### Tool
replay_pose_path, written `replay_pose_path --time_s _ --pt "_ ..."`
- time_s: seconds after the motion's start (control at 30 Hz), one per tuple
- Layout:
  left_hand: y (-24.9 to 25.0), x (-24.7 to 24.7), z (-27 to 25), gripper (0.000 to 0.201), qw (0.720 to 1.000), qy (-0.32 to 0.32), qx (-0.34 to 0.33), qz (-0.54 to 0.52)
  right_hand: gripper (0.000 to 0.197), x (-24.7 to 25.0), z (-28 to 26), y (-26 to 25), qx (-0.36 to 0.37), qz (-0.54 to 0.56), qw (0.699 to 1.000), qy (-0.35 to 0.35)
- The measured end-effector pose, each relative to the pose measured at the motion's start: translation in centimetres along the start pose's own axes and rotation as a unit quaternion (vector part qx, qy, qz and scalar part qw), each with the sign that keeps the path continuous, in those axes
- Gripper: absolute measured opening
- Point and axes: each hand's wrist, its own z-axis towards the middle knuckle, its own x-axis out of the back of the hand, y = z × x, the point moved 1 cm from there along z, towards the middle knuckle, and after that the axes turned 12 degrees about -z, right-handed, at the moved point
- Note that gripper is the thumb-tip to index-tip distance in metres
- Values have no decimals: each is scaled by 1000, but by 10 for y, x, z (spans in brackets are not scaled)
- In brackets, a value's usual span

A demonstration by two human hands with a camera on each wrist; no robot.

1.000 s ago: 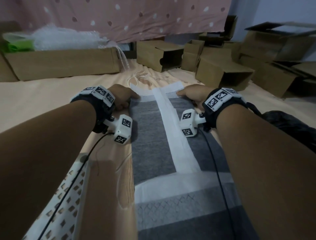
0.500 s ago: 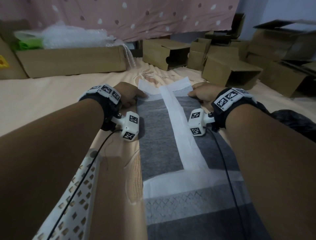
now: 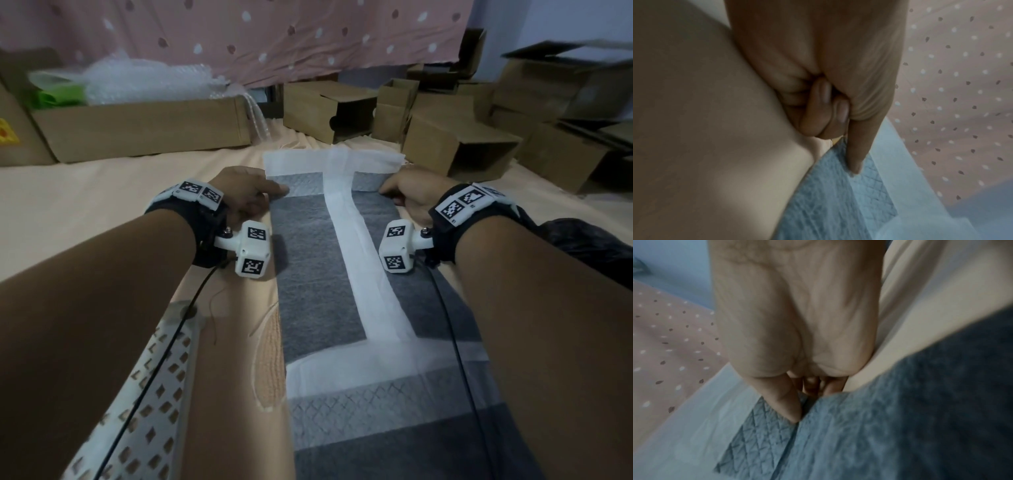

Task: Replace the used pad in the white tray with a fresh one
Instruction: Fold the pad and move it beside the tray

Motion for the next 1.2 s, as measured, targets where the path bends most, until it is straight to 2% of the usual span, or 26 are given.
replay_pose_path --time_s 0.1,0.17,0.27,0.33,0.47,0.57,0.6,0.67,0.7,0.77,0.83,0.97,1.03,1.13,1.2 --pt "-1 -1 0 19 1000 8 -6 14 42 -6 -17 -6 -8 68 998 7" --pt "-2 -1 -1 24 1000 10 -11 13 43 -5 -12 -1 9 85 996 7" --pt "-2 -1 1 33 1000 18 -18 -2 37 -6 -7 -1 15 68 997 16" --pt "-2 -3 0 20 1000 17 -17 -1 28 -7 -7 0 23 39 999 15" --pt "-4 -2 2 18 999 28 -19 10 40 -6 -4 4 33 8 999 30" --pt "-2 -5 -2 15 997 38 -27 65 46 -7 -5 1 39 -20 998 40" --pt "-1 -8 -4 14 994 41 -32 92 44 -8 -7 -1 40 -31 998 43" --pt "6 -17 -15 14 989 42 -41 137 19 -11 -20 -9 30 -73 995 56" --pt "8 -23 -19 15 986 44 -51 155 5 -14 -20 -8 29 -102 993 57" --pt "10 -30 -32 17 981 56 -87 166 25 -17 -27 -10 21 -151 987 42" --pt "6 -35 -40 15 975 72 -132 162 12 -22 -40 -16 23 -135 990 34" --pt "14 -45 -72 13 967 55 -181 171 20 -14 -90 -36 35 -107 987 110" --pt "22 -52 -88 12 962 44 -201 179 17 -6 -107 -36 40 -114 986 112" --pt "29 -56 -110 9 958 38 -225 171 26 7 -131 -35 59 -121 984 115" --pt "33 -58 -122 10 956 24 -239 169 19 17 -144 -35 60 -110 984 124"
